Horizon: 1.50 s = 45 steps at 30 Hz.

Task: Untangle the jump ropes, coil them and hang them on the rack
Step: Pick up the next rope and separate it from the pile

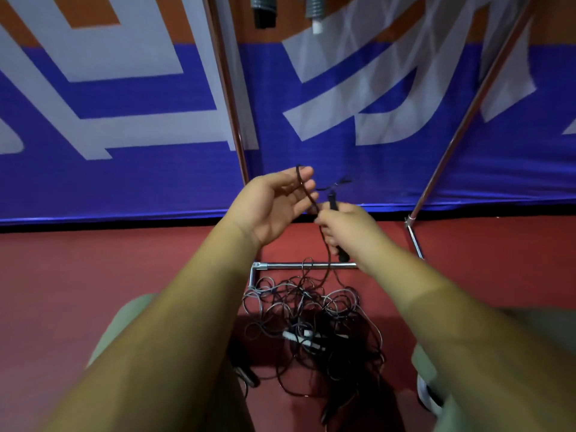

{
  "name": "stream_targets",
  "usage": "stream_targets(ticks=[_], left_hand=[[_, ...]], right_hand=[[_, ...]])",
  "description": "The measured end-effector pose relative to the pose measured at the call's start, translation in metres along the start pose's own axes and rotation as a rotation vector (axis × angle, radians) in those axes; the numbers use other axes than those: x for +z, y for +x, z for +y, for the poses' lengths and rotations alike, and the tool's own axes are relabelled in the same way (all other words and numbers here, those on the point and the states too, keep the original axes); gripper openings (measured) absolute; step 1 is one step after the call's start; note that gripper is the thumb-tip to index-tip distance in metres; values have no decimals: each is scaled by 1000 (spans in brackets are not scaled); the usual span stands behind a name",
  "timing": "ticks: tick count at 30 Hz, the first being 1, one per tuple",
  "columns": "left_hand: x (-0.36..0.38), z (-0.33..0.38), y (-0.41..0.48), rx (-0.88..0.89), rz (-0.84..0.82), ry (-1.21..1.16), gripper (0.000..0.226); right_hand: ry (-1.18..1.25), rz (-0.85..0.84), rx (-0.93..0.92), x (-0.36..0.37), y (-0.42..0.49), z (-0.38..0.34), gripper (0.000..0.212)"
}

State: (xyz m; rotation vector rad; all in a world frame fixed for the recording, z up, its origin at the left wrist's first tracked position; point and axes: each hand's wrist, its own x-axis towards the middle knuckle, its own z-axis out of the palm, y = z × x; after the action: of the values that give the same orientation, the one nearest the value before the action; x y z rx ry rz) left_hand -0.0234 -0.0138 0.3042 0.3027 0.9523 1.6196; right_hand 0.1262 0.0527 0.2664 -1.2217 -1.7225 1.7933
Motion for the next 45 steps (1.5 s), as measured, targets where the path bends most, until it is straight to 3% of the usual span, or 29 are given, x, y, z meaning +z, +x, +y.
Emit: stream_targets(ticks=[5, 9, 11, 12, 15, 18, 21, 27, 31, 34, 39, 42, 45], left_hand=[[0, 1, 29, 25, 68, 0, 27], [-2, -8, 44, -92, 118, 265, 44], [-3, -19, 50, -154, 139, 462, 39], [-6, -25, 53, -149, 119, 668, 31], [-14, -32, 50, -175, -113, 1328, 25], [-19, -32, 34, -389, -457, 1492, 27], [-23, -32, 26, -381, -492, 1443, 20], [-11, -18, 22, -327, -217, 961, 22], [3, -16, 17, -507, -234, 707, 19], [9, -18, 21, -538, -217, 581, 25], [7, -4, 32, -444, -88, 196, 21], [3, 0, 36, -347, -48, 117, 32], [2, 1, 40, -257, -7, -12, 35]], right_hand=[[-239, -20, -65, 7, 15, -6, 29], [-112, 71, -89, 1, 32, 0, 25], [-3, 85, -74, -2, 37, -4, 22], [39, 92, -80, -5, 40, -7, 21], [139, 158, -121, -18, 47, -17, 22], [200, 251, -132, -34, 53, -20, 22], [244, 335, -113, -45, 56, -17, 21], [150, 206, 110, -38, 47, -3, 21], [300, 109, 166, -31, 36, -3, 23], [218, 211, 154, -34, 43, -2, 21], [115, 363, 100, -40, 48, -3, 20], [151, 416, 58, -41, 49, -2, 27], [142, 271, 66, -33, 44, -8, 34]])
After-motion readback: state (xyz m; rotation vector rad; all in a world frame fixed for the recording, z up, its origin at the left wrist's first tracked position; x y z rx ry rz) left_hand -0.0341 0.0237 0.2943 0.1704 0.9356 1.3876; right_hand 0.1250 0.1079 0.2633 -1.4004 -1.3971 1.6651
